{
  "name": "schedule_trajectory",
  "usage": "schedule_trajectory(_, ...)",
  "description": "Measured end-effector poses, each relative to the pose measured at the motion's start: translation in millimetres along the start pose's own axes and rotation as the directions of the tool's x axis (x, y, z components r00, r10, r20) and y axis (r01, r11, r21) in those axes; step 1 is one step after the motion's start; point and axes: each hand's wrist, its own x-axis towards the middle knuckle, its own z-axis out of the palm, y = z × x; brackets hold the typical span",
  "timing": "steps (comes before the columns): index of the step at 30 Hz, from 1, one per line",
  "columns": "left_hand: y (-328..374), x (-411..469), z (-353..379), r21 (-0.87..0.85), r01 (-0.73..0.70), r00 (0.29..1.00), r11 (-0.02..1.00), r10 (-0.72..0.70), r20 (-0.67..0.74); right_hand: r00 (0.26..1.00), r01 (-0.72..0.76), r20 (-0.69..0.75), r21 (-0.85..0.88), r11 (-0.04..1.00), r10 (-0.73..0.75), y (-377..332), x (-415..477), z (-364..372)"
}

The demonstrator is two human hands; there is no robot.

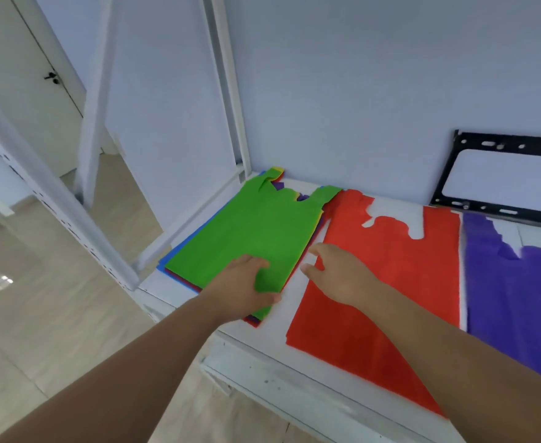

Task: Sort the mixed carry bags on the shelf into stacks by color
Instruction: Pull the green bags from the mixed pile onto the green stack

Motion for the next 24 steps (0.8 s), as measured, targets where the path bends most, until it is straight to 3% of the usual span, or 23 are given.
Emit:
schedule_trajectory(5,-33,36,-11,0.039,-0.207,0.971,0.977,0.201,0.129,0.993,-0.068,-0.093,-0.009,0.998,0.066,-13,11,19)
schedule_trajectory(8,-52,48,-16,0.088,-0.371,0.91,0.925,0.342,0.235,0.973,-0.169,-0.155,0.03,0.985,0.172,-29,16,34)
schedule_trajectory(12,-71,58,-22,0.134,-0.54,0.83,0.831,0.5,0.246,0.943,-0.273,-0.172,0.097,0.957,0.286,-50,18,51)
schedule_trajectory(18,-86,59,-26,0.051,-0.667,0.723,0.744,0.629,0.286,0.86,-0.405,-0.231,0.235,0.884,0.455,-71,10,70)
schedule_trajectory(24,-96,66,-21,-0.08,-0.654,0.742,0.753,0.658,0.126,0.787,-0.424,-0.276,0.409,0.808,0.552,-74,11,74)
